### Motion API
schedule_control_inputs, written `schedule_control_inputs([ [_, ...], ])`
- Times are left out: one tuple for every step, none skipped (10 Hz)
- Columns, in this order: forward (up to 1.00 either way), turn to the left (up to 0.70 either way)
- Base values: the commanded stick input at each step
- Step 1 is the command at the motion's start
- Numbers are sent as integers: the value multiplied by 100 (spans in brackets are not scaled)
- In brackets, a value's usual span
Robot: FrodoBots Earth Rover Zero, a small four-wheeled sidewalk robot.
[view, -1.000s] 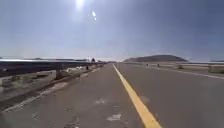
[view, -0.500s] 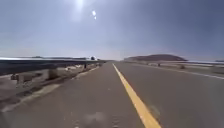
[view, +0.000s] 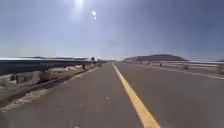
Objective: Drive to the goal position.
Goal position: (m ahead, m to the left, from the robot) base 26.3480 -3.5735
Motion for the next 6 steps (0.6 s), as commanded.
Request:
schedule_control_inputs([
  [85,0],
  [85,0],
  [85,0],
  [85,0],
  [85,0],
  [85,0],
])
